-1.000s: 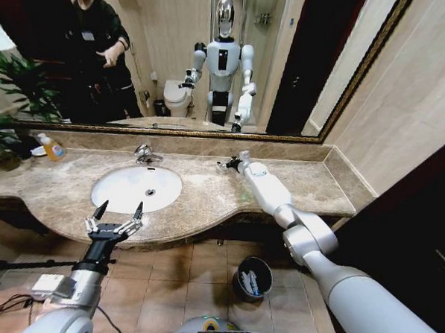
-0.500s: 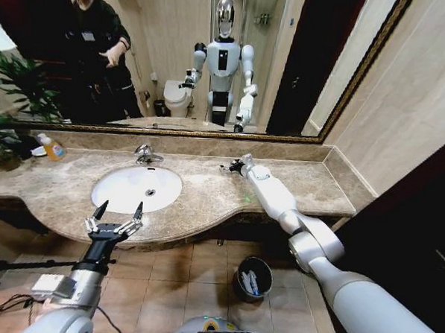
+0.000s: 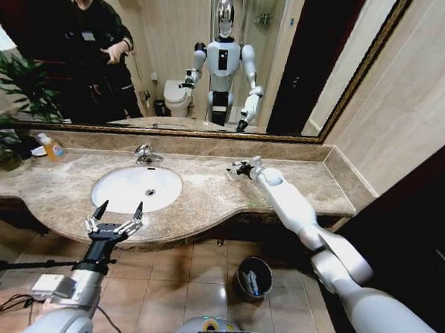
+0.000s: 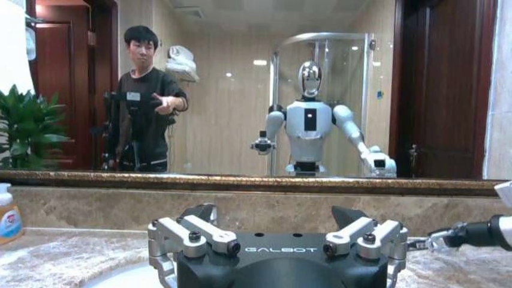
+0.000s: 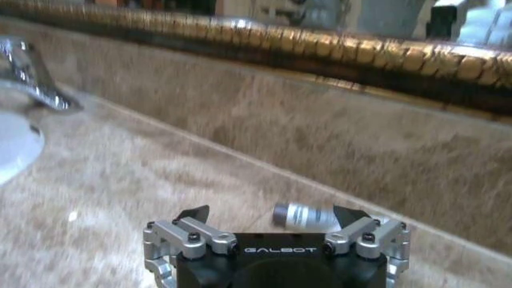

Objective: Pick up the trash from the sink and place it in the trash bin.

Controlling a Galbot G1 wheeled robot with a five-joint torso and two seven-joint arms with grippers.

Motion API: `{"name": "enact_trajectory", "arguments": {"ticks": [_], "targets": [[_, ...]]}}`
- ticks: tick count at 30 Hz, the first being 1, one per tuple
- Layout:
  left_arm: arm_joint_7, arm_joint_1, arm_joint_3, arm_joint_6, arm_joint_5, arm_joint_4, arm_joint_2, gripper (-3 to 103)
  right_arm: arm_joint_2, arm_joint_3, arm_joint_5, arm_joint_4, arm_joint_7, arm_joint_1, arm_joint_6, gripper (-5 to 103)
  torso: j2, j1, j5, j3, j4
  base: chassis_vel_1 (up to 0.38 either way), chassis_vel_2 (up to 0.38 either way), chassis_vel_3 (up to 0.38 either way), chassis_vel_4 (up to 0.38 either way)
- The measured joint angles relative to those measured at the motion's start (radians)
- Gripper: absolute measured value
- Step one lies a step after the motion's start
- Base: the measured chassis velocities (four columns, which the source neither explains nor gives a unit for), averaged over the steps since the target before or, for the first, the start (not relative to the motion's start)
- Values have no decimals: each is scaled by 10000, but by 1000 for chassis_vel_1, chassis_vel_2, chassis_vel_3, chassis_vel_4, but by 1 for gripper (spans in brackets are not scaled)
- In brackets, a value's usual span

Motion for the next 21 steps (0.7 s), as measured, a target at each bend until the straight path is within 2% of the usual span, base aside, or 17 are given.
{"name": "enact_trajectory", "arguments": {"ticks": [2,8,11,17,21], "targets": [[-1,0,0,0,0,0,0,100,171,-40,-6,-489,-289,281,415,100,0,1,-1,0,4,0,0,0,0],[-2,0,-1,0,0,0,0,100,814,-124,-146,-1681,-563,817,661,100,0,1,-2,1,9,0,0,0,0],[-1,0,0,0,0,0,0,100,1446,98,-667,-2870,-726,1176,1030,100,-1,2,-2,2,8,0,0,0,0],[-2,0,-1,0,0,0,0,100,1622,444,-1173,-3308,-936,1321,839,100,-1,2,-3,1,7,0,0,0,0],[-1,0,0,0,0,0,0,100,1304,457,-1255,-3153,-940,1255,577,100,0,1,-3,1,5,0,0,0,0]]}}
